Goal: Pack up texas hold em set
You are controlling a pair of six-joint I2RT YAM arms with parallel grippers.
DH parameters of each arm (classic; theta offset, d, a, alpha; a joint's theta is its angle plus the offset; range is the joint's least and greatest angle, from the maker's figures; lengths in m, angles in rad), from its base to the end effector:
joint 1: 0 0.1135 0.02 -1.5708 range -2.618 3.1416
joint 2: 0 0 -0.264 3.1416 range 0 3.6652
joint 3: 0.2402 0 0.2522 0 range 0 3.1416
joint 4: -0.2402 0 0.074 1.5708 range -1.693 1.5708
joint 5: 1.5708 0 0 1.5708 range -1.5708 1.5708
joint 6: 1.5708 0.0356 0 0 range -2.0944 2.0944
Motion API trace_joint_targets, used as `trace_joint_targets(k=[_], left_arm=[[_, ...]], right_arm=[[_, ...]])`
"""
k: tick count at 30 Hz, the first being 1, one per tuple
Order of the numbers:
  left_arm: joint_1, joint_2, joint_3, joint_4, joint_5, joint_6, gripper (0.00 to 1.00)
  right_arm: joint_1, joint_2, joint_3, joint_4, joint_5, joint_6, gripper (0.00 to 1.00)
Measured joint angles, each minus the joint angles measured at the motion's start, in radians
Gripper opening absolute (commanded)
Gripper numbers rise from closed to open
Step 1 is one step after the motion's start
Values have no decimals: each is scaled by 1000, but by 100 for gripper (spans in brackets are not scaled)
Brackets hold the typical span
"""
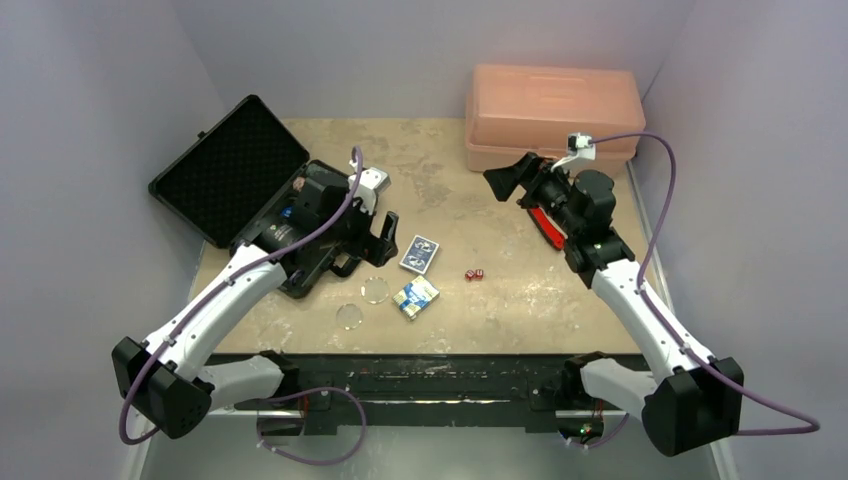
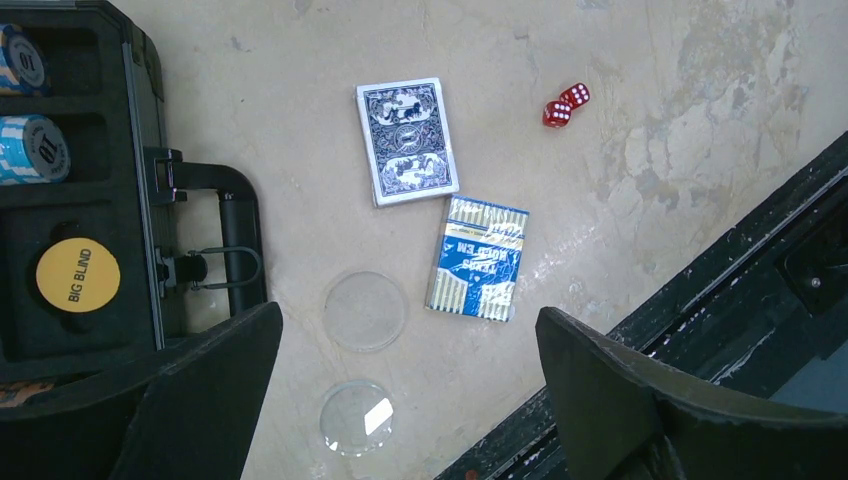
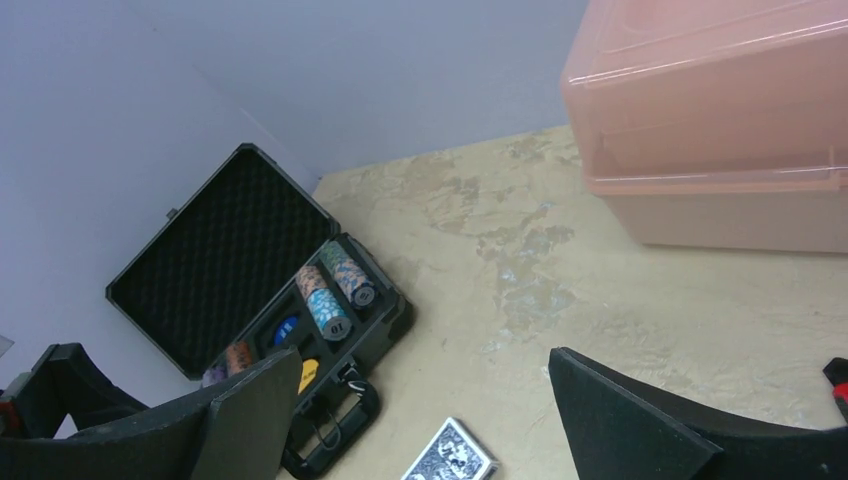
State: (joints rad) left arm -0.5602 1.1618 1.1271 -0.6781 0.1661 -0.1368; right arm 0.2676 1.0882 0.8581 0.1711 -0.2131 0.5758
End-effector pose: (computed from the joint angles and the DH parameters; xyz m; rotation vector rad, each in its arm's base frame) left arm 0.2040 -0.1349 0.3358 0.5768 2.2612 -0.5467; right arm 0.2471 0.0756 0.3435 0.0907 1.6899 0.8140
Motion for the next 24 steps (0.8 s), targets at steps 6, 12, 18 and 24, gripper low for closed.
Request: trace_joint_targets(k=[6,12,18,24], left_arm=[[-15,27,9,-5,-18,0,100],[-24,56,16,-16,-31,0,100],[-26,91,32,-24,-42,-2,100],[-41,164,67,-31,-58,-29,98]], right_arm=[[1,-7,6,-49,32,-18,99],[2,13,19,-126,65,-20,99],[2,13,19,-153,71,-34,99],[2,16,21,-213,90,-80,99]])
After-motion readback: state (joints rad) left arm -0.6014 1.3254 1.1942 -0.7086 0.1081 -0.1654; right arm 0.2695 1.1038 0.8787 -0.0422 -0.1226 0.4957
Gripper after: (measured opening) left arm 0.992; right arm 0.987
